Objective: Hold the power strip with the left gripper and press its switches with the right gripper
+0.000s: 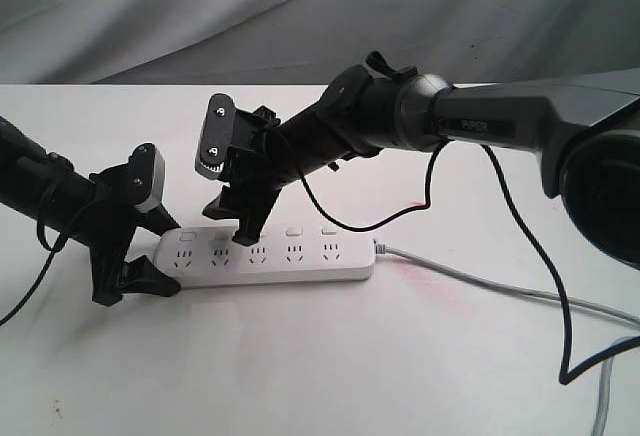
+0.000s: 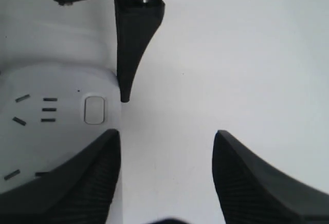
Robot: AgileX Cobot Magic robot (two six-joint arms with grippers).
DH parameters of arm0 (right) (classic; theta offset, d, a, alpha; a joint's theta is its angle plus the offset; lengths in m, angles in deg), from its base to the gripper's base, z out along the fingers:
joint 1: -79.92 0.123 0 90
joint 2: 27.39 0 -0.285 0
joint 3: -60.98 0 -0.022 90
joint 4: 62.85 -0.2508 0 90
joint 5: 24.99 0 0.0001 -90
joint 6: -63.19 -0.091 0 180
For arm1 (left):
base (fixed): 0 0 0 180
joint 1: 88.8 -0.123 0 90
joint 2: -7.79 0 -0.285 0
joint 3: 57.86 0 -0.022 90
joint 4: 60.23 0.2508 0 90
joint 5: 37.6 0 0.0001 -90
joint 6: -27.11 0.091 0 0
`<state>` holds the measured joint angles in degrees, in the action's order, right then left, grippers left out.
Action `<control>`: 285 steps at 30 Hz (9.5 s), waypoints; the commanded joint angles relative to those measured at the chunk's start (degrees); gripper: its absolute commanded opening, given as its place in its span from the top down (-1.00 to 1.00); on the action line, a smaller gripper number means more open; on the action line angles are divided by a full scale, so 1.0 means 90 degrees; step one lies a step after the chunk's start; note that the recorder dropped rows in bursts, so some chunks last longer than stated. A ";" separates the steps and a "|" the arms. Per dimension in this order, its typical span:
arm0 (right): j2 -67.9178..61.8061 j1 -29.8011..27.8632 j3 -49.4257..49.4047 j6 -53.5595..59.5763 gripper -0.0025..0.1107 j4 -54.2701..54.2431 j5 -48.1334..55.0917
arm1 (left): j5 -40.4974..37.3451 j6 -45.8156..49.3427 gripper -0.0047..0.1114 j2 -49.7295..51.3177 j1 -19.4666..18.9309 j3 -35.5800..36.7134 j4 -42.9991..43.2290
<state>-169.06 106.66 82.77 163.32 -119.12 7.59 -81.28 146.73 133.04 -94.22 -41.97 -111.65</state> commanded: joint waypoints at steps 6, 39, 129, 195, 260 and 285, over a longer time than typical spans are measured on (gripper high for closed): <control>0.0088 -0.0045 -0.0296 0.0009 0.06 0.0060 -0.0057 | -0.0014 0.0038 -0.27 0.0004 0.0037 -0.0033 -0.0048; -0.0484 -0.0077 -0.0358 0.0202 0.06 0.0677 0.0104 | -0.0014 0.0038 -0.27 0.0004 0.0037 -0.0033 -0.0037; 0.0089 -0.0456 -0.0949 -0.0314 0.06 0.1077 0.0239 | -0.0014 0.0038 -0.27 0.0004 0.0037 -0.0033 -0.0037; 0.0685 -0.0815 -0.1582 -0.0321 0.06 0.1066 0.0145 | -0.0014 0.0038 -0.27 0.0004 0.0037 -0.0033 -0.0037; 0.0887 -0.1191 -0.2509 0.0365 0.06 0.0857 -0.0093 | -0.0014 0.0038 -0.27 0.0004 0.0037 -0.0033 -0.0037; 0.3094 -0.1191 -0.2950 -0.0210 0.07 0.0831 -0.0200 | -0.0014 0.0038 -0.27 0.0004 0.0037 -0.0033 -0.0037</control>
<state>-145.43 95.89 58.78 162.22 -111.95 5.65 -81.28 146.84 133.04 -94.22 -41.97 -111.65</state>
